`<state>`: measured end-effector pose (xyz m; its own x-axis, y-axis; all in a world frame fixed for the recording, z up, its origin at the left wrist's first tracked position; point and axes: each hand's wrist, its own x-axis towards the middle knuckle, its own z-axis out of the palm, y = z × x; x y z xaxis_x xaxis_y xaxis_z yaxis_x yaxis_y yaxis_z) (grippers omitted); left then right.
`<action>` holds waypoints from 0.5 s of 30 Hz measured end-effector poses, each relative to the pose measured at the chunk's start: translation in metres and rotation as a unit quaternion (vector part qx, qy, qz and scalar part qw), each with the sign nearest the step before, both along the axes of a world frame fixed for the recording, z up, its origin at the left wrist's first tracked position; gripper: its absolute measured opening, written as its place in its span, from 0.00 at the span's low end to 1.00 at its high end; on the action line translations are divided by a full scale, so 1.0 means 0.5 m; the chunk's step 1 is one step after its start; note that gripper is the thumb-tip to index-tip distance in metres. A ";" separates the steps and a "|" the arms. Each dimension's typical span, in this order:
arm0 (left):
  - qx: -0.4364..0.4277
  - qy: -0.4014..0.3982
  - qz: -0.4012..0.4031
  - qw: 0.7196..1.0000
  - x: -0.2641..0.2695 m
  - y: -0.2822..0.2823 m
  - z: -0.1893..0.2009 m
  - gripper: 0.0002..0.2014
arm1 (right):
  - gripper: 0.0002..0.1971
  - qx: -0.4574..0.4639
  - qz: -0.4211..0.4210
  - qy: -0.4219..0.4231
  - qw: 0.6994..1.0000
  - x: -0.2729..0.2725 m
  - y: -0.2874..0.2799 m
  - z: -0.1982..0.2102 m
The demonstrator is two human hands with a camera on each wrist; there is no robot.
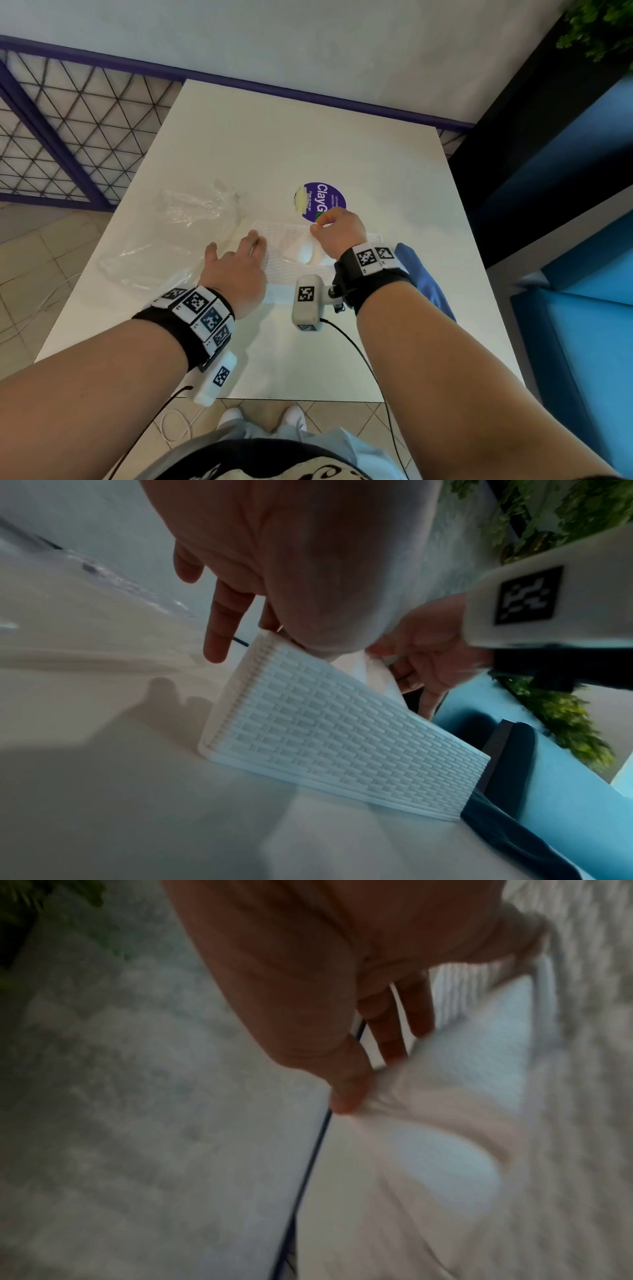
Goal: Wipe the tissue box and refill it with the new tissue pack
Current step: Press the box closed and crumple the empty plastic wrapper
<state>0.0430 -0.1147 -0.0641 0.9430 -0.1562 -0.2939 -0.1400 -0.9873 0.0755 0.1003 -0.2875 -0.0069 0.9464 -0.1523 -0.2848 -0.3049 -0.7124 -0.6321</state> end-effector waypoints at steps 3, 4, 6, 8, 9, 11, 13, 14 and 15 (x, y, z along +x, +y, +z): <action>-0.058 -0.042 0.004 0.997 -0.009 0.023 -0.007 0.26 | 0.21 -0.020 0.021 0.008 1.000 -0.016 -0.050 0.015; -0.079 -0.073 -0.006 0.994 -0.015 0.034 -0.005 0.26 | 0.21 -0.054 0.028 0.011 0.998 -0.028 -0.074 0.015; -0.118 -0.150 -0.063 0.980 -0.032 0.052 -0.005 0.23 | 0.19 -0.142 0.062 0.036 0.987 -0.062 -0.118 0.007; -0.124 -0.184 -0.128 0.967 -0.048 0.067 -0.010 0.18 | 0.18 -0.193 0.081 0.065 0.976 -0.104 -0.147 -0.014; -0.116 -0.176 -0.144 0.967 -0.054 0.070 -0.013 0.17 | 0.18 -0.187 0.074 0.068 0.977 -0.120 -0.155 -0.027; -0.097 -0.162 -0.145 0.971 -0.054 0.069 -0.016 0.18 | 0.19 -0.158 0.038 0.057 0.985 -0.130 -0.156 -0.046; -0.074 -0.164 -0.130 0.975 -0.039 0.058 -0.013 0.20 | 0.19 -0.156 0.011 0.048 0.987 -0.113 -0.148 -0.062; -0.062 -0.152 -0.117 0.979 -0.029 0.050 -0.008 0.21 | 0.19 -0.153 0.001 0.048 0.987 -0.100 -0.143 -0.065; -0.046 -0.130 -0.101 0.985 -0.017 0.042 -0.003 0.23 | 0.19 -0.154 -0.001 0.041 0.987 -0.083 -0.139 -0.069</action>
<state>0.0347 -0.0938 -0.0659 0.9313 -0.3636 -0.0220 -0.3599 -0.9278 0.0987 0.0587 -0.3571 -0.0412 0.9219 -0.2461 -0.2993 -0.3478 -0.8661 -0.3590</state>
